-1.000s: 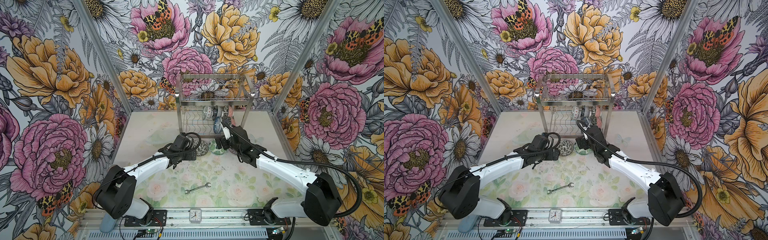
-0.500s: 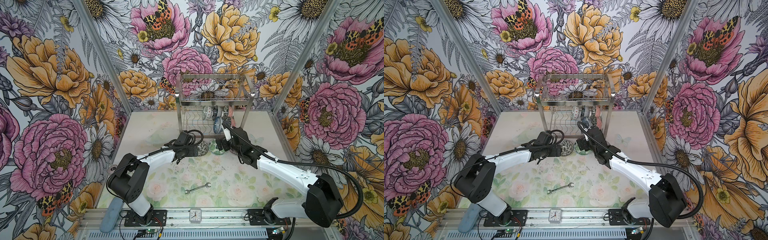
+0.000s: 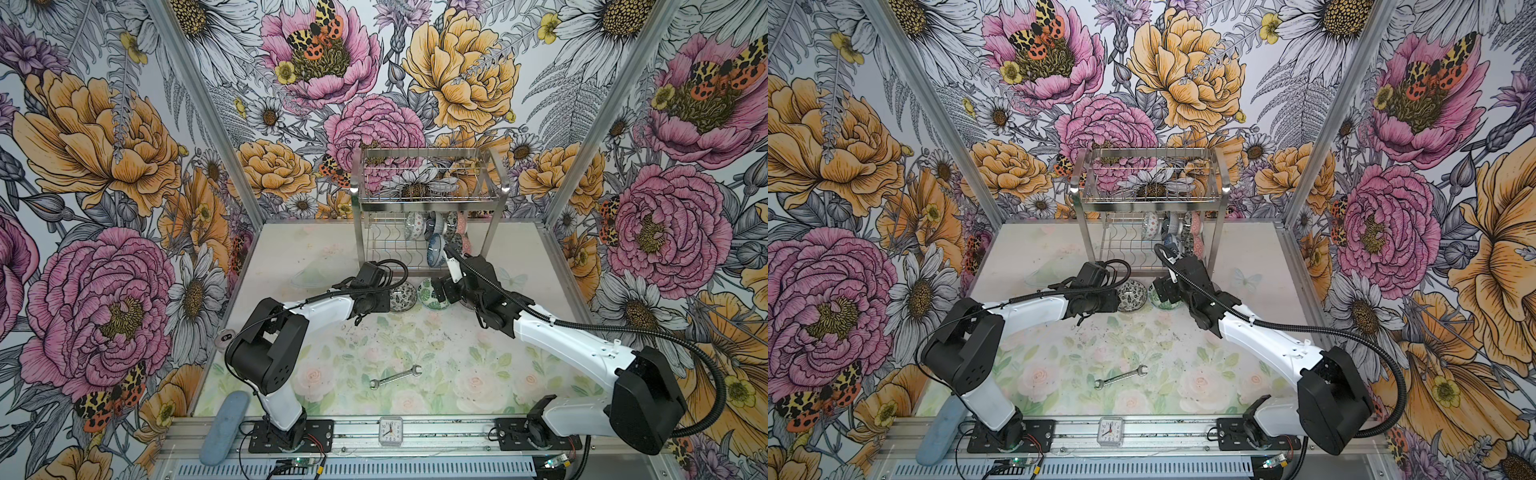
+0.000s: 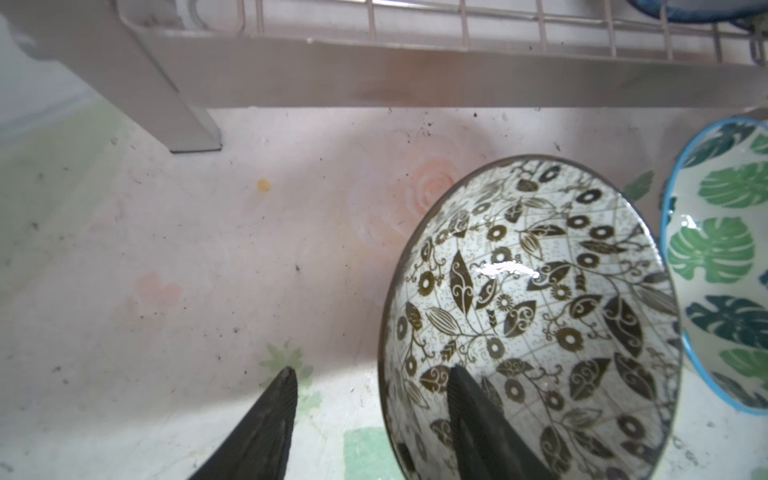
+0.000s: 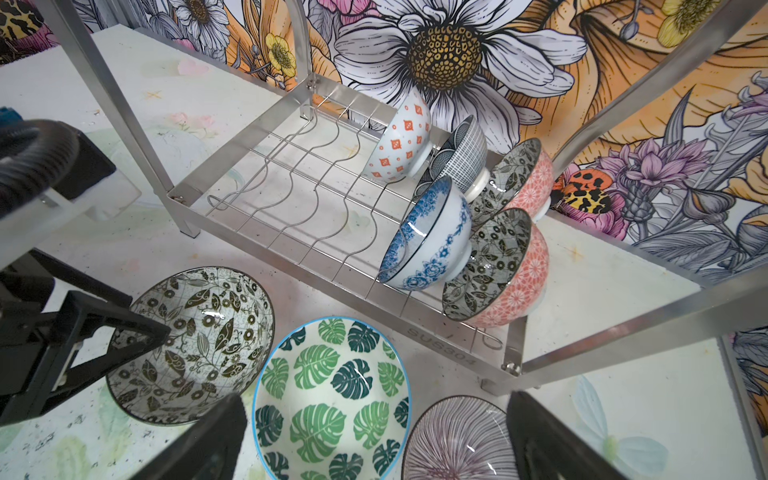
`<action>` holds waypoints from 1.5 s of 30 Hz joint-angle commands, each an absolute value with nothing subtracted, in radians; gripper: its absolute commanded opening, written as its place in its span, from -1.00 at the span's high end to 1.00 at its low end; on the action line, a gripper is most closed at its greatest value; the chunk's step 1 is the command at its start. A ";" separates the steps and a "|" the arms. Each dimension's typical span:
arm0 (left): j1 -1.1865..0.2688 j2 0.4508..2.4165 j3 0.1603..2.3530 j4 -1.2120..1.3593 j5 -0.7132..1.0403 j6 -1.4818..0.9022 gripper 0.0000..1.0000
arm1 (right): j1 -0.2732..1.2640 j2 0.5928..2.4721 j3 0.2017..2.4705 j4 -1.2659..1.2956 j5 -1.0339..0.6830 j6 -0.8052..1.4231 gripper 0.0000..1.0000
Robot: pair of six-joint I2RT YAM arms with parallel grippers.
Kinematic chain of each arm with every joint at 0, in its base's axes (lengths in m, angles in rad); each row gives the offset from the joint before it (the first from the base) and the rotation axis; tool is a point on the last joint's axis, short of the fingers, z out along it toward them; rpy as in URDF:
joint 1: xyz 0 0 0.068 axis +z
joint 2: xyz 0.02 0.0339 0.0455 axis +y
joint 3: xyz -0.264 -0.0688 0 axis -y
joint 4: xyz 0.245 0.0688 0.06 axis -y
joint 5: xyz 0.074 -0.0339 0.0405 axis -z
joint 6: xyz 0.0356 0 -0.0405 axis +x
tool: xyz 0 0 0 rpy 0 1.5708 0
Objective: Load the bowls into the dish rack
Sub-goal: 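Lower the left gripper onto the rim of the black-and-white leaf-pattern bowl, then close the left gripper on the leaf bowl rim and tilt it toward the right gripper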
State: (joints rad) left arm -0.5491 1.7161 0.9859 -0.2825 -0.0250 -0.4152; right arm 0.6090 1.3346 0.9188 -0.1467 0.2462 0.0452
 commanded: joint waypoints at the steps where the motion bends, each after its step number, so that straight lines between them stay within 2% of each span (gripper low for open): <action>1: -0.542 1.725 1.025 -0.256 0.002 -0.405 -0.03 | 0.601 1.309 0.912 -0.144 0.270 0.060 -0.99; 17: -0.540 1.711 1.026 -0.268 0.000 -0.401 0.74 | 0.599 1.299 0.903 -0.144 0.274 0.061 -0.99; 26: -0.536 1.696 1.028 -0.280 -0.004 -0.397 1.00 | 0.599 1.287 0.901 -0.147 0.273 0.060 -0.99; 45: -0.514 1.410 0.955 -0.298 -0.008 -0.391 1.00 | 0.601 1.246 0.934 -0.187 0.225 0.093 -0.99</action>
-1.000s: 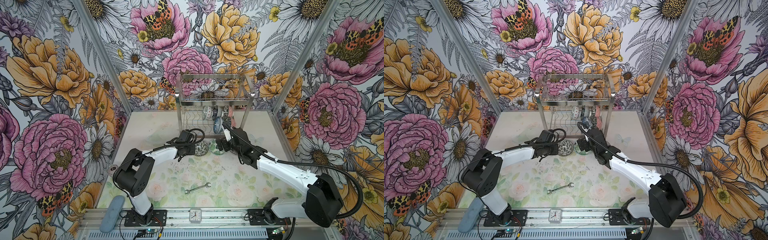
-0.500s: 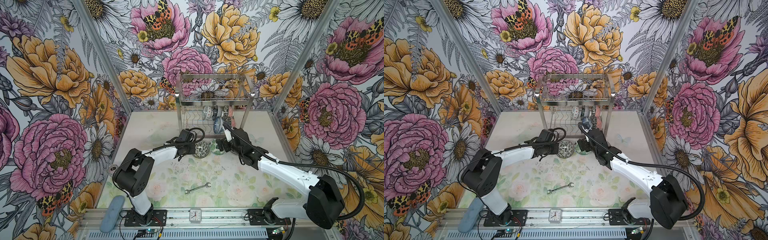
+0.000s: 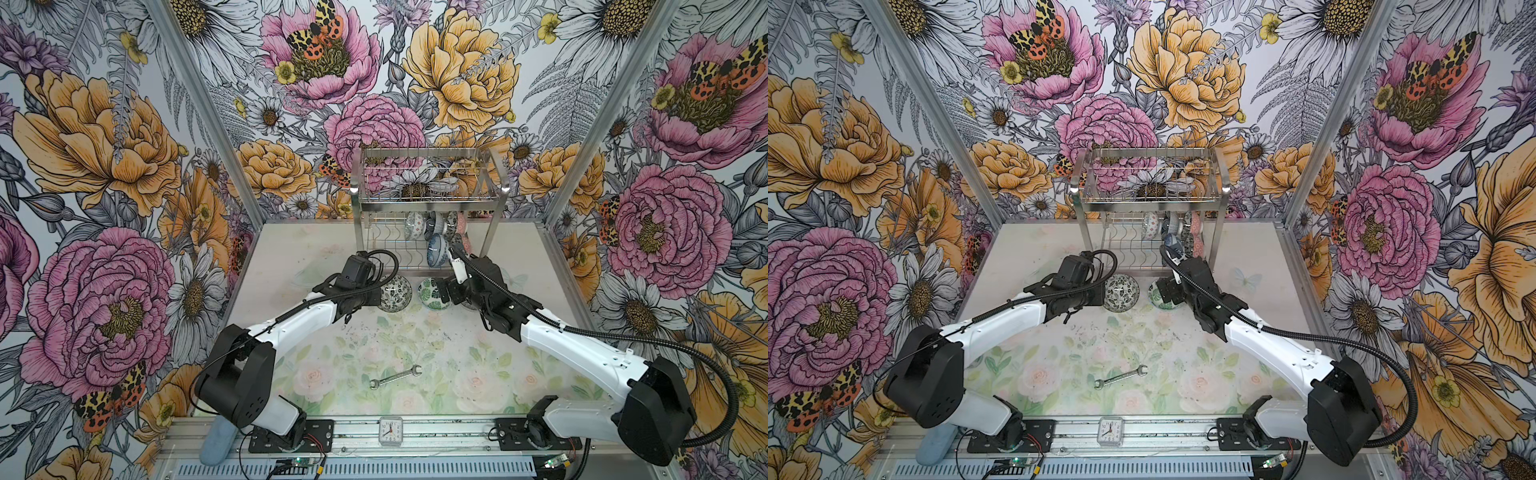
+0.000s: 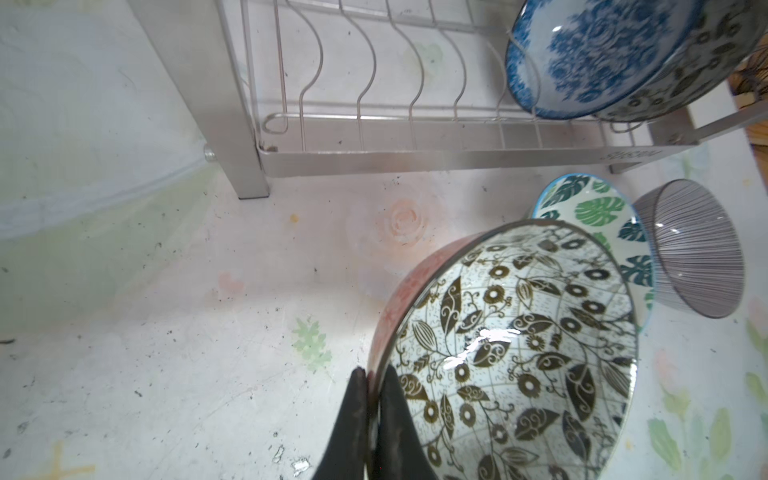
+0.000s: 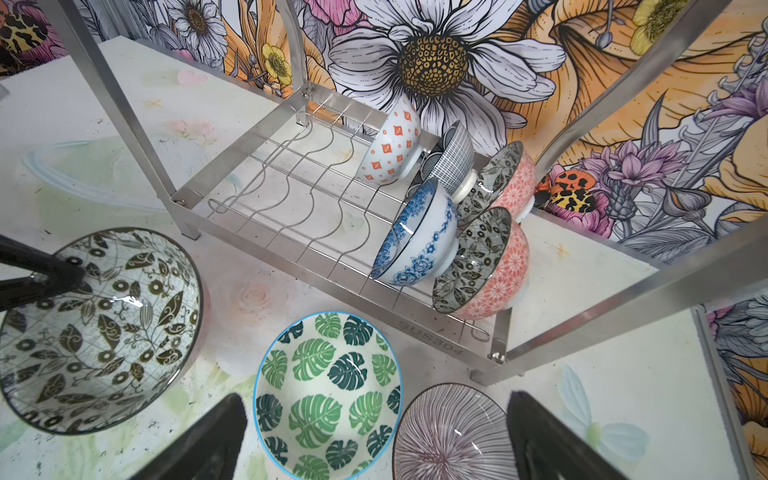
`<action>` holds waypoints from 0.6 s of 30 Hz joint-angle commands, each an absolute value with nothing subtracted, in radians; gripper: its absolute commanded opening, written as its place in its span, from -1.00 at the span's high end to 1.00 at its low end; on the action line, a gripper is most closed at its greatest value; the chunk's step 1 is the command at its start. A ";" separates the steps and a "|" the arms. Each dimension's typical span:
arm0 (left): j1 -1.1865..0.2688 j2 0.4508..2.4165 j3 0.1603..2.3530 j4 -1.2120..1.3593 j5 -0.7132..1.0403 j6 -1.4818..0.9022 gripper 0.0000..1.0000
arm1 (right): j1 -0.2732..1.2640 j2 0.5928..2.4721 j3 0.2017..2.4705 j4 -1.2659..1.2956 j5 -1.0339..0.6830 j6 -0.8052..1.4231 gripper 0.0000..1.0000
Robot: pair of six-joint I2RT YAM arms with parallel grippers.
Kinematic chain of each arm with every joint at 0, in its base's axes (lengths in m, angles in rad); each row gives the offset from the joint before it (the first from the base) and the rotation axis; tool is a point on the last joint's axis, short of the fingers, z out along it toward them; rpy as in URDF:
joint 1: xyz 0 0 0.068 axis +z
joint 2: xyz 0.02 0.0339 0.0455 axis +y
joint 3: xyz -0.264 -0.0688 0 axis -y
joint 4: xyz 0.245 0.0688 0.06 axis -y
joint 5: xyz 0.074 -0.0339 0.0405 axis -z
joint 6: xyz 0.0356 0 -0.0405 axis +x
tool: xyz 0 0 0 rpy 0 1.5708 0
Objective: Load the bowls into the dish rack
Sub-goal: 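Close the left gripper on the leaf bowl rim and tilt it toward the right gripper, then close the right gripper on the leaf bowl rim while the left gripper holds it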
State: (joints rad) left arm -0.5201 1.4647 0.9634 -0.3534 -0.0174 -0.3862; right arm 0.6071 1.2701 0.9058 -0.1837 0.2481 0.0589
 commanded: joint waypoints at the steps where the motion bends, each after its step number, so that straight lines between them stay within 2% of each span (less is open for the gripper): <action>1: -0.515 1.395 0.952 -0.281 0.002 -0.399 1.00 | 0.602 1.246 0.936 -0.188 0.214 0.102 -1.00; 18: -0.563 1.377 0.994 -0.106 -0.002 -0.466 1.00 | 0.704 1.300 1.031 -0.186 0.123 0.282 -1.00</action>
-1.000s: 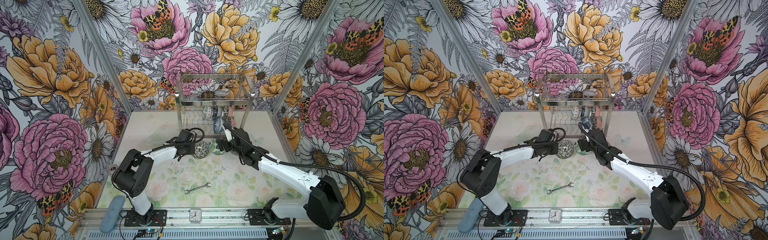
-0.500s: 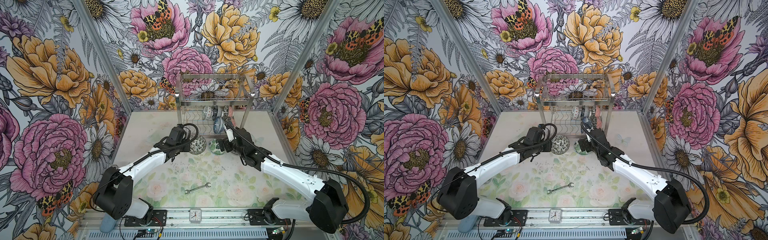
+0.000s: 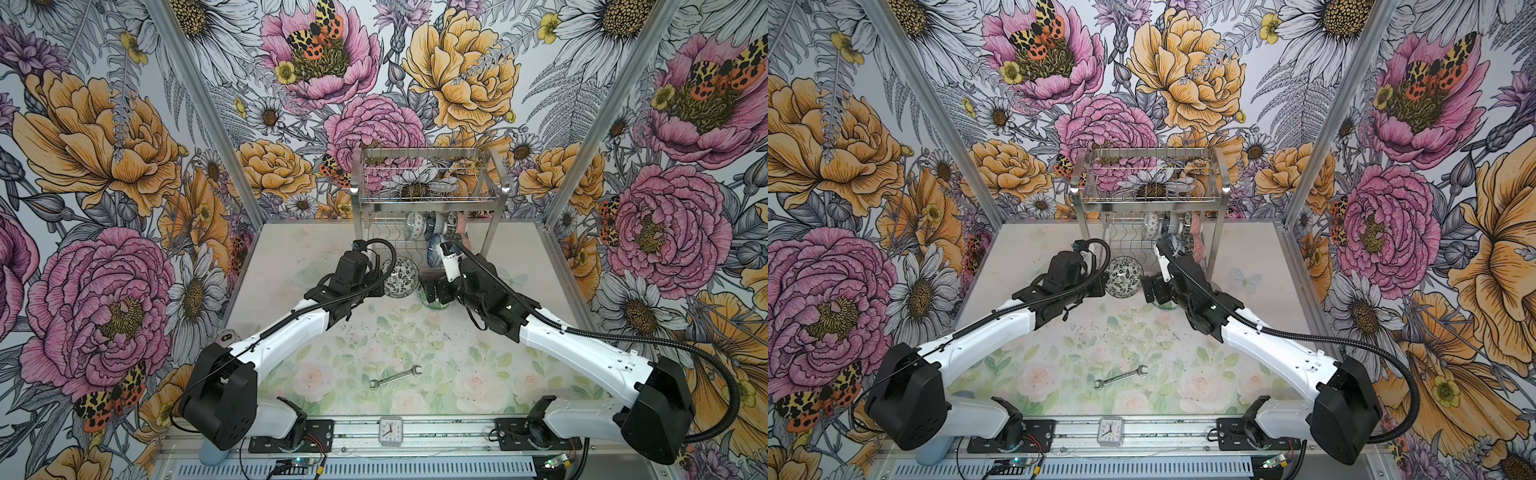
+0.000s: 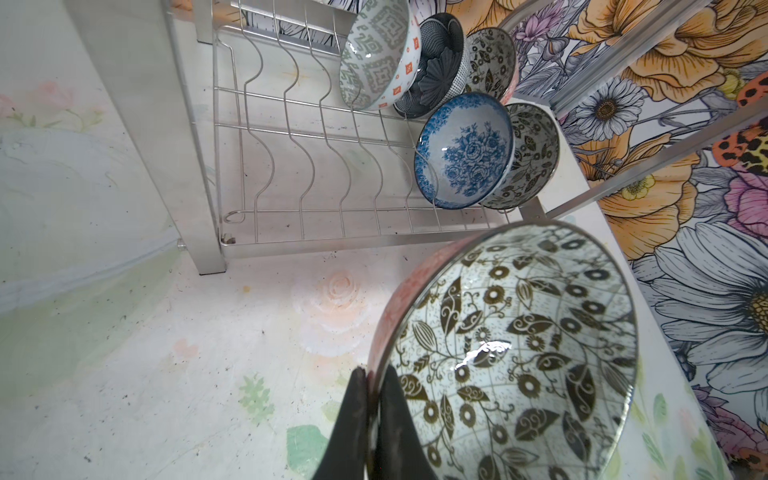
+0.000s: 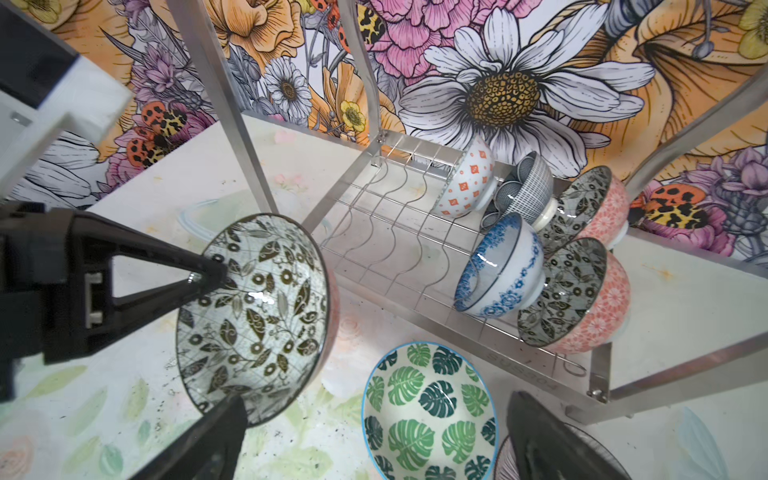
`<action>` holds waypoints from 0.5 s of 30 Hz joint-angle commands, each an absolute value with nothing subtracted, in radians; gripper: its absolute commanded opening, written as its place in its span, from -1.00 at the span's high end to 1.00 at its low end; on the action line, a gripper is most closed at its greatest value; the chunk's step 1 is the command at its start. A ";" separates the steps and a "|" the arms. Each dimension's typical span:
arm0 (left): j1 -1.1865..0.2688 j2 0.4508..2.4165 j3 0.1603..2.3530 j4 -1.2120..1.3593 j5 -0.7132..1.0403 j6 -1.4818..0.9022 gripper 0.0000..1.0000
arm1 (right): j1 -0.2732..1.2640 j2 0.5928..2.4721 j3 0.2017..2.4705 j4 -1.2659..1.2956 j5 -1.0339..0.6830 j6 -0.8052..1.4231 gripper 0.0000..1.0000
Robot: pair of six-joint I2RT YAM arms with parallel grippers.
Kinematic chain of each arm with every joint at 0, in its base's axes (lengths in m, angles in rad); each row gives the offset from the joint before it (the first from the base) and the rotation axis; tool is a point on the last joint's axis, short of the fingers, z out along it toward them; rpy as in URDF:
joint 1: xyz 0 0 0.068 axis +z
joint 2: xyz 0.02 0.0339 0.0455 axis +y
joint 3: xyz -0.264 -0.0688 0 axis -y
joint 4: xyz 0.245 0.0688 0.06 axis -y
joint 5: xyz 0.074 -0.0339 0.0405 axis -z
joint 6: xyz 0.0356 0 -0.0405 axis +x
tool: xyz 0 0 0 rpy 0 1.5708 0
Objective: Load the bowls into the dish rack
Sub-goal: 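Close the right gripper on the leaf bowl rim while the left gripper holds it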
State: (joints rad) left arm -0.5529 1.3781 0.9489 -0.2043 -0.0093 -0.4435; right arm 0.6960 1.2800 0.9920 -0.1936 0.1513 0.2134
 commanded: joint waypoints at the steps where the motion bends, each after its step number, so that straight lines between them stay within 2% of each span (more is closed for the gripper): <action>1: -0.568 1.380 1.001 -0.105 -0.006 -0.465 1.00 | 0.706 1.307 1.034 -0.187 0.118 0.299 -0.99; 10: -0.600 1.410 1.051 -0.089 -0.009 -0.456 1.00 | 0.719 1.386 1.057 -0.186 0.117 0.402 -0.88; 13: -0.608 1.407 1.057 -0.088 -0.012 -0.453 1.00 | 0.720 1.399 1.058 -0.185 0.144 0.425 -0.79; 15: -0.611 1.403 1.056 -0.087 -0.013 -0.454 1.00 | 0.719 1.405 1.060 -0.183 0.166 0.440 -0.64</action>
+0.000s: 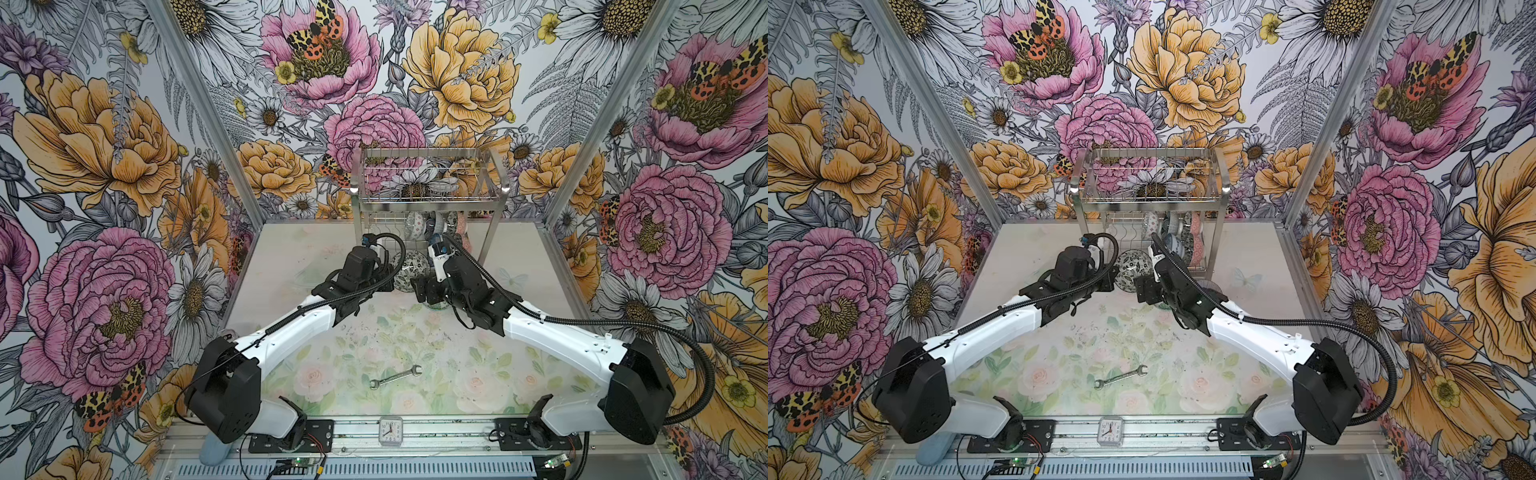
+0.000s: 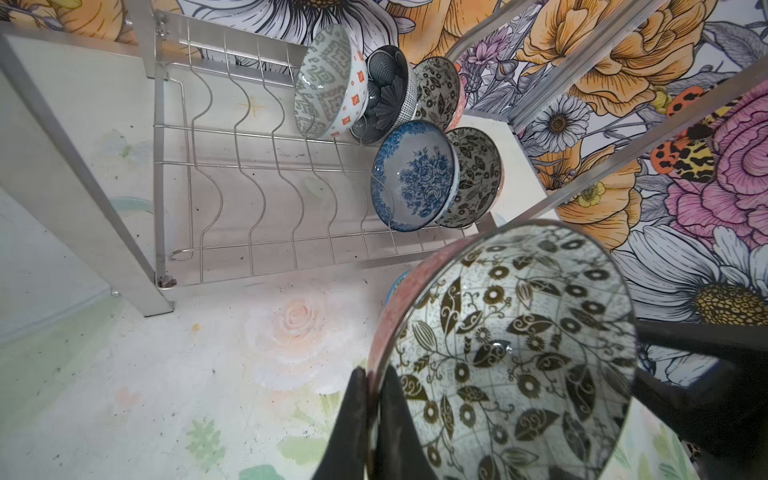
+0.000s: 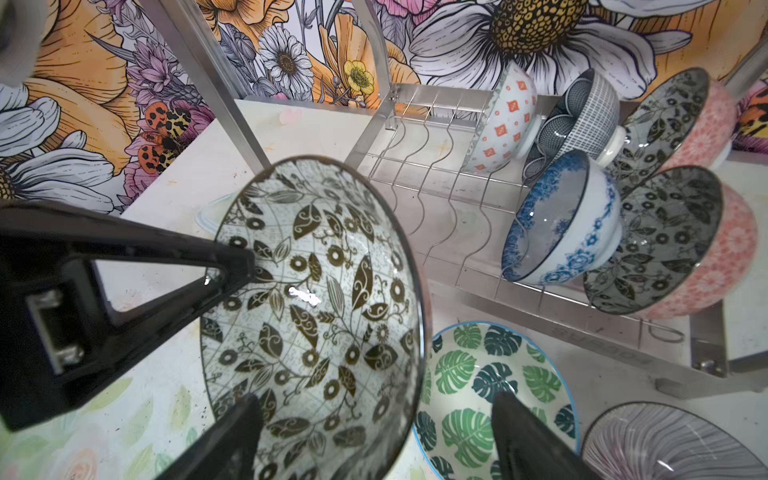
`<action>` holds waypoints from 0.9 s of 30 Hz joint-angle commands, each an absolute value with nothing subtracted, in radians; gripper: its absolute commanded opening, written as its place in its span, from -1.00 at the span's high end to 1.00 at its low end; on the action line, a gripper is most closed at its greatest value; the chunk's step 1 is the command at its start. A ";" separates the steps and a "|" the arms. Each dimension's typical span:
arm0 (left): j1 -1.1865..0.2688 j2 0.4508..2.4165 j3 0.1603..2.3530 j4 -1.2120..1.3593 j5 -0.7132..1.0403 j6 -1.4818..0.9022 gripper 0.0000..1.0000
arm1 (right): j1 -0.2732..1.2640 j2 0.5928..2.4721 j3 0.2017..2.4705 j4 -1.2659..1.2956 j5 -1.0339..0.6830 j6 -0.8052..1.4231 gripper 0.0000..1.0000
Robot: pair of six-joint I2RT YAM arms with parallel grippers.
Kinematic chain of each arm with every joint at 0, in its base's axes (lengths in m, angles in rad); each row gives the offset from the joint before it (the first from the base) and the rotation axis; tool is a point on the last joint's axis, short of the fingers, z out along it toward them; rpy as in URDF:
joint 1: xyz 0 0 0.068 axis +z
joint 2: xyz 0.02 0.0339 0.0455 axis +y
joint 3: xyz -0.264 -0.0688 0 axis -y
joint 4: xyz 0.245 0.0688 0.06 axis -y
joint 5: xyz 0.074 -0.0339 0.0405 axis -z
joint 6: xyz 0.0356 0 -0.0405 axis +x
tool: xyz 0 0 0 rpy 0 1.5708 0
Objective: Load the bowls into the dish rack
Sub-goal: 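Close the right gripper on the leaf bowl rim while the left gripper holds it, then open and withdraw the left gripper while the right gripper carries the bowl rackward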
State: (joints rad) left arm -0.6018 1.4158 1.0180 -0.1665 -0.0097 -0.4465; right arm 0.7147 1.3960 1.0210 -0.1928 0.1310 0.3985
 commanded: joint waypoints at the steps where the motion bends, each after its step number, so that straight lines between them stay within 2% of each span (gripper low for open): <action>1: -0.612 1.401 1.057 -0.087 -0.012 -0.454 1.00 | 0.719 1.409 1.060 -0.180 0.173 0.443 -0.56; 5: -0.613 1.397 1.056 -0.084 0.000 -0.453 1.00 | 0.720 1.428 1.069 -0.170 0.180 0.464 -0.28; 8: -0.618 1.394 1.057 -0.082 0.000 -0.452 1.00 | 0.718 1.445 1.081 -0.167 0.183 0.480 -0.17; 11: -0.622 1.392 1.053 -0.077 0.000 -0.453 1.00 | 0.718 1.467 1.093 -0.163 0.194 0.496 0.12; 14: -0.623 1.392 1.054 -0.076 0.008 -0.451 1.00 | 0.718 1.487 1.109 -0.163 0.202 0.514 0.32; 17: -0.624 1.394 1.055 -0.076 0.014 -0.448 1.00 | 0.718 1.497 1.118 -0.159 0.207 0.525 0.64; 19: -0.624 1.392 1.055 -0.077 0.016 -0.448 1.00 | 0.719 1.500 1.124 -0.155 0.209 0.525 1.00; 27: -0.619 1.381 1.060 -0.114 0.011 -0.426 1.00 | 0.728 1.485 1.125 -0.153 0.228 0.485 1.00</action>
